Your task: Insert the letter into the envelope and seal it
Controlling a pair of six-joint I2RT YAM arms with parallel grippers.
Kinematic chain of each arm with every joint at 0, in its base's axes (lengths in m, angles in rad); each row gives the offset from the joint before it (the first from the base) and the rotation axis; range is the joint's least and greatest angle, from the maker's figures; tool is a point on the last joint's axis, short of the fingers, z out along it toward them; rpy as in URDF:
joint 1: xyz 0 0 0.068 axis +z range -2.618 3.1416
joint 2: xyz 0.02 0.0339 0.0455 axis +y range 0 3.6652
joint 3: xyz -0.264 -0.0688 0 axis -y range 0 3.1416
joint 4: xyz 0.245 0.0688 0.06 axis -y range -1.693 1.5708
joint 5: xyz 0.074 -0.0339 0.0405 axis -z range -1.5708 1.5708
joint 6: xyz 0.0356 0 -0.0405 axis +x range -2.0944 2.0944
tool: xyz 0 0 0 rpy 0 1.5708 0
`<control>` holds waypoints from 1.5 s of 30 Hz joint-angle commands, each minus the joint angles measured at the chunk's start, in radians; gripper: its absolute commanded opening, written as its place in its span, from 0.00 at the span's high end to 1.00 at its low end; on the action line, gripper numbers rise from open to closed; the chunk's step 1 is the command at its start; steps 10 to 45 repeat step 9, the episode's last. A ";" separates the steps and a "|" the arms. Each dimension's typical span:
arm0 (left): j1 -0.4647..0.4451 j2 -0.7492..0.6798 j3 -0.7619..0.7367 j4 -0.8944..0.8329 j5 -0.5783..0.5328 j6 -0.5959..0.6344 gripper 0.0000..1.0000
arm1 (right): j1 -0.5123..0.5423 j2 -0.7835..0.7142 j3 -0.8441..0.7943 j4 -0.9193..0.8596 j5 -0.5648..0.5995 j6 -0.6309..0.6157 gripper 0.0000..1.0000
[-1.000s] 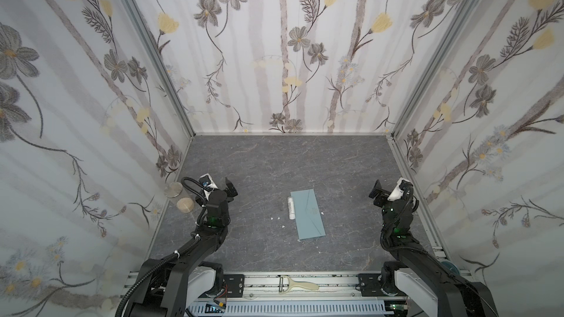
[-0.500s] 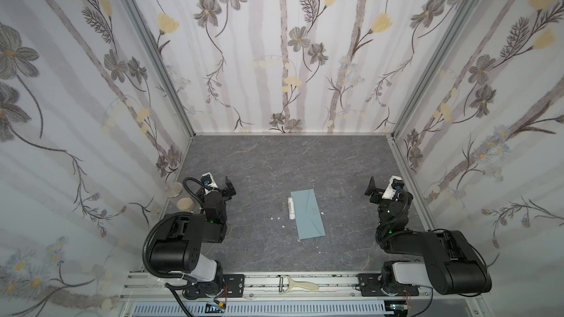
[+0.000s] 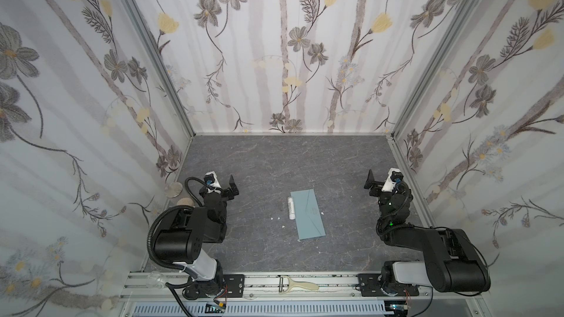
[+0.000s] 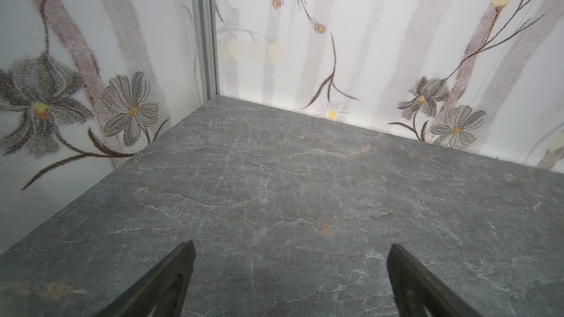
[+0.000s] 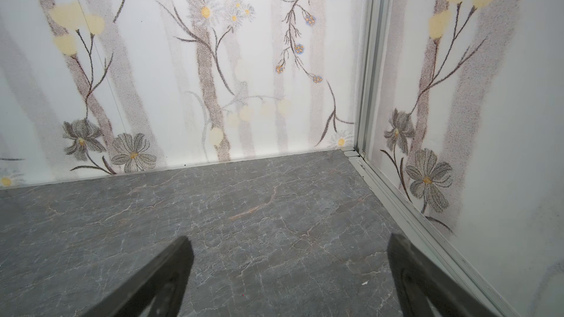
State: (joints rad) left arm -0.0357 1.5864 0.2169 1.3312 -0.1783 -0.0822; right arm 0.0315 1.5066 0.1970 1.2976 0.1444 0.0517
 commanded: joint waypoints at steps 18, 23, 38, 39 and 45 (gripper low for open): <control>-0.009 0.003 0.011 0.039 -0.013 0.017 0.00 | -0.001 0.004 0.003 0.017 -0.001 -0.012 0.00; -0.009 0.003 0.011 0.039 -0.013 0.017 0.00 | -0.001 0.004 0.003 0.017 -0.001 -0.012 0.00; -0.009 0.003 0.011 0.039 -0.013 0.017 0.00 | -0.001 0.004 0.003 0.017 -0.001 -0.012 0.00; -0.009 0.003 0.011 0.039 -0.013 0.017 0.00 | -0.001 0.004 0.003 0.017 -0.001 -0.012 0.00; -0.009 0.003 0.011 0.039 -0.013 0.017 0.00 | -0.001 0.004 0.003 0.017 -0.001 -0.012 0.00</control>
